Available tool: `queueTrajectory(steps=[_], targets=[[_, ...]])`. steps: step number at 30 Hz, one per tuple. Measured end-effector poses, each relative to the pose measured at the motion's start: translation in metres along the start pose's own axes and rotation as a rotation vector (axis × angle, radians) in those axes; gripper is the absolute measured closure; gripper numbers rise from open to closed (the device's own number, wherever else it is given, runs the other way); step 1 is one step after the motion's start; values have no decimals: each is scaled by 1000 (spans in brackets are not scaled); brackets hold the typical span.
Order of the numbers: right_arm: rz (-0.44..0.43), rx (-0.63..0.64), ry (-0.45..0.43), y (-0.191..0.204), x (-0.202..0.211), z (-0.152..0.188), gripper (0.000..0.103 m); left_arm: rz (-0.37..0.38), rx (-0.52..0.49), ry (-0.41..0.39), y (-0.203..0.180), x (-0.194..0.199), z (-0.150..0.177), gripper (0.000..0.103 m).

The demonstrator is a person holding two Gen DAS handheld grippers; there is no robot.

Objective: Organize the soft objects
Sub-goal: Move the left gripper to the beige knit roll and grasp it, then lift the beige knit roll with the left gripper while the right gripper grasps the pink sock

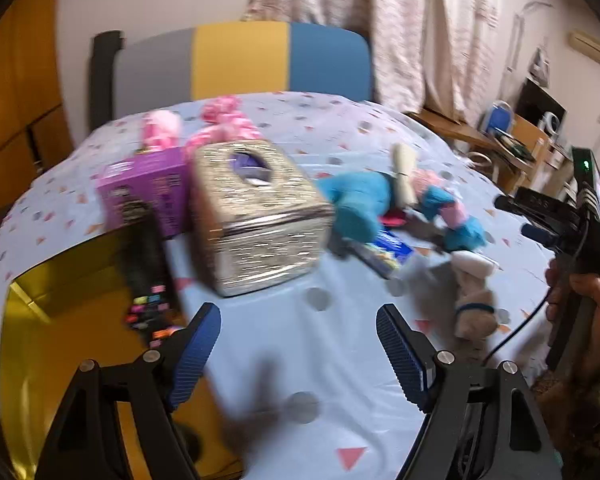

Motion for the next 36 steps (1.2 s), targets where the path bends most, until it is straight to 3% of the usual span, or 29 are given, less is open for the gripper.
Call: queueTrajectory(steps=[6,10,16,18,21,22,27,36], targets=[[-31,-52,14,-4,0,2,27,71,-102,-18,-48,-17,-31,22],[-50,-94,31,-10,-3,3,27,81,-157,-34,-70,-35,-67,22],[-75,-176,54,-22,-7,4,27,73,-194,18,-85,-71,-91,23],[-77,-189,62,-23,-8,4,27,83,-184,49,-88,-83,-96,25],[-80,-192,64,-23,-9,4,27,121,-155,71,-96,-99,-107,46],[-81,-191,60,-23,-8,4,27,136,-148,80,-100,-106,-111,48],[-96,-193,70,-22,-10,5,27,219,-119,98,-129,-139,-136,51],[-126,-194,99,-16,-15,8,27,235,-28,161,-146,-206,-164,51]])
Point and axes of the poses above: each gripper's, at about its wrist camera, not at the fingertips, and x roughly against the way its jaws point, y to its left, z to its underside, the point moved 9 cm from there along -x, roughly the way its jaws point, and after that the axes turned 3 degrees about -x, right-handed, at the moved point
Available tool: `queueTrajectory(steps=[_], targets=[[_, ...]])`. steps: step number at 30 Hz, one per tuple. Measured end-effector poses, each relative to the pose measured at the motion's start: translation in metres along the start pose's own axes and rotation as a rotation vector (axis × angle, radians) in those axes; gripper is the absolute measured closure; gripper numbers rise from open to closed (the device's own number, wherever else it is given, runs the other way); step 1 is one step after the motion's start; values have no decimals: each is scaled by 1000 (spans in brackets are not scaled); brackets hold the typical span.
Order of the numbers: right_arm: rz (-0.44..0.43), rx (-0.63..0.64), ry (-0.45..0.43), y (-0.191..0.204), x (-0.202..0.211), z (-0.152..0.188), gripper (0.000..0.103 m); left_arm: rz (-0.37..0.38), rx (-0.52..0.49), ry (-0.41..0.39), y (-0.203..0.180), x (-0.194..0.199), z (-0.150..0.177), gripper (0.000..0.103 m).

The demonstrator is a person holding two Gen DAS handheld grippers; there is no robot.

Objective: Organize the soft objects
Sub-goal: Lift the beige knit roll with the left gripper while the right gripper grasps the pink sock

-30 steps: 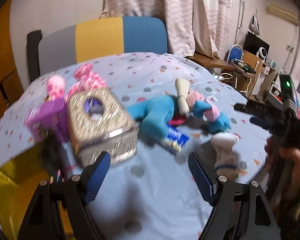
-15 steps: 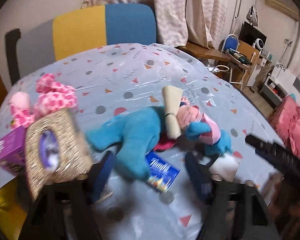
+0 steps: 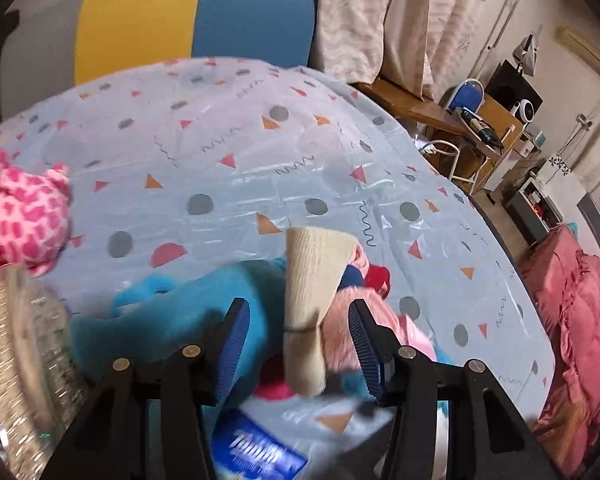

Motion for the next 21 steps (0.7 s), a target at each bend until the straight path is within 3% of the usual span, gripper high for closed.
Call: queueTrajectory(steps=[3,4,5,11,16,21], targets=[[-3,2,12,1,-3,1,27,21,20,32,-4,-21,-5,53],[-6,4,15,1,-3,2,27,43,24,43,-7,-28,-6,78],[-1,6,15,1,-4,1,27,54,18,52,-11,-35,-7,87],[5,15,9,2,-4,0,27,87,-34,18,-16,-31,1,87],[-1,2,1,0,-2,-1,27,131,-20,-5,-8,18,24,87],[-9,-4,12,-1,-3,0,27,150,-56,4,-1,74,77,87]])
Point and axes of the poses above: each gripper's, at about its wrist camera, not at the fingertips, and x roughly against the way its jaws point, y to its left, z to its underside, the point moved 9 cm from there along -x, roughly the way its jaws point, and after that the axes turned 3 degrees about -x, right-handed, at the moved point
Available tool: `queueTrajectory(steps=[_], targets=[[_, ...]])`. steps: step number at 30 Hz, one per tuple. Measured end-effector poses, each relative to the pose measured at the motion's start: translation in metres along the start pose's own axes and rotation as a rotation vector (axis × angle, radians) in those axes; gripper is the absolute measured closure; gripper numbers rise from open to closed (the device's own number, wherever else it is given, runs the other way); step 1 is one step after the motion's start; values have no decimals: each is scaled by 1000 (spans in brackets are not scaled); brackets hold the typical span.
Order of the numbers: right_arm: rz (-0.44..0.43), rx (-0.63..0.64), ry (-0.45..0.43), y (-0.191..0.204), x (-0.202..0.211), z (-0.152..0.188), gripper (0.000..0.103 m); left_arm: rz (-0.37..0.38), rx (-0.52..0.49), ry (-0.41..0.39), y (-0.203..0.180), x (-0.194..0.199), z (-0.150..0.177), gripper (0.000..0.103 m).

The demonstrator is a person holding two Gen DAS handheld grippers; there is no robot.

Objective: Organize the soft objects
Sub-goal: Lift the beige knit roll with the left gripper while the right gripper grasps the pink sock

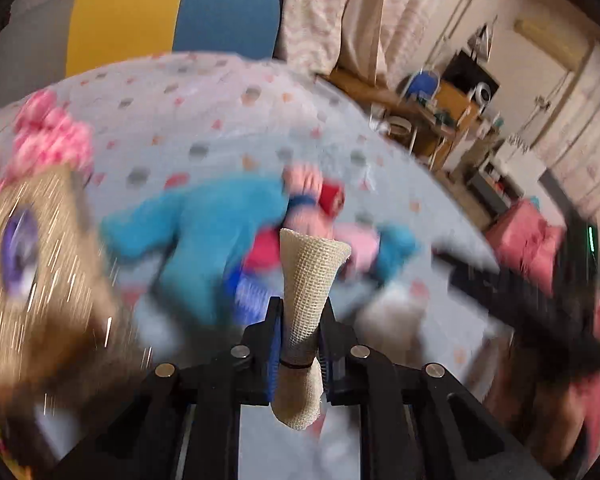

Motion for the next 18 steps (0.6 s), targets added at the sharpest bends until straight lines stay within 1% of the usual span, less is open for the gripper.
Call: queueTrajectory(steps=[3,5,7,8,9,10,11,13,16,18], targets=[[-3,10,7,2,-1,2,27,-34,-20,62,5,18,51,87],[-15,19,18,5,-2,3,29,-80,-46,99,12,24,87,87],[-21,36,32,10,-3,7,32,-89,-26,152,18,22,116,87],[-25,49,40,13,-3,9,33,-98,-16,150,22,22,124,87],[-37,65,49,16,-4,11,33,-126,-24,141,27,23,130,86],[-45,83,61,21,-6,13,38,-133,-15,143,31,22,133,86],[-43,100,73,25,-7,14,47,-127,5,142,33,21,134,86],[-47,142,94,37,-10,15,57,-131,51,148,40,13,137,86],[-52,221,109,58,-18,7,62,-121,69,134,45,7,138,86],[-49,278,131,71,-31,-2,63,-120,66,122,45,6,139,85]])
Point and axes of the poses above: each gripper's, at about its wrist camera, not at the fingertips, and x roughly against the way its jaws point, y to its left, z to its underside, the point moved 9 cm from there along -x, roughly the way its jaws point, and after that the axes turned 3 degrees about -x, right-handed, at the moved point
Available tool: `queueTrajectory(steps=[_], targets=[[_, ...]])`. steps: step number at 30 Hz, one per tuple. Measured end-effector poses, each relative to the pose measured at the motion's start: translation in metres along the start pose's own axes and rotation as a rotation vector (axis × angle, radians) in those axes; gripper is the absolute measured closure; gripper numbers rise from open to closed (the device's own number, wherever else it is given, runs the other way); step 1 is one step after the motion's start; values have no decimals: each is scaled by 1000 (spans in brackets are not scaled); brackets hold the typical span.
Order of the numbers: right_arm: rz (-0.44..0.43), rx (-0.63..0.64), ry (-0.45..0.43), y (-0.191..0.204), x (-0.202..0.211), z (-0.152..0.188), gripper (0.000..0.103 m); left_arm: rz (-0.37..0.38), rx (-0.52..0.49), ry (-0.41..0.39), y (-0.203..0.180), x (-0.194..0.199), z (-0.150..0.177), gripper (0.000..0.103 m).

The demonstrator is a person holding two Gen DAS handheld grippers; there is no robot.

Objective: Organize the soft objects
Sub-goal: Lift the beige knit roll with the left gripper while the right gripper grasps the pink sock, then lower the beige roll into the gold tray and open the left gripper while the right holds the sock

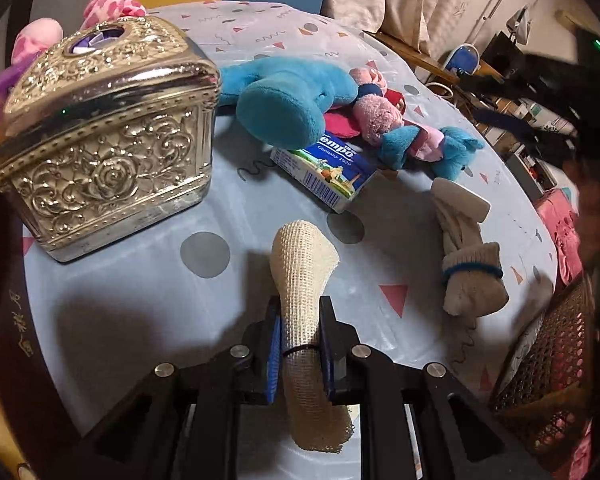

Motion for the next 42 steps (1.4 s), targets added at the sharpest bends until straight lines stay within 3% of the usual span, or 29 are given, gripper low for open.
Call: queueTrajectory(steps=[7,13,14,21,26,31,39,42], targets=[[101,107,141,2,-69,-28,63,64,86,9,14,-6,3,82],[153,110,248,-7,-124,-25,63,76,96,-5,15,-7,2,82],[163,116,251,-8,-129,-22,69,76,97,-11,14,-7,3,82],[149,151,148,-3,-100,-32,73,72,88,-33,14,-5,7,82],[57,198,97,21,-55,-31,73,58,67,-48,9,-6,8,85],[-43,205,191,41,-28,18,73,38,64,-51,7,3,8,86],[-36,267,378,55,-38,132,73,16,80,-92,12,36,12,86],[26,327,380,53,-48,146,73,0,60,-134,10,54,10,86]])
Point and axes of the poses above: each gripper's, at about its wrist camera, not at the fingertips, and x roughly against the way its jaws point, y to its left, z to its underside, the point moved 9 cm from there along -x, roughly the way its jaws point, and after that the axes turned 3 degrees about -x, right-handed, at the moved point
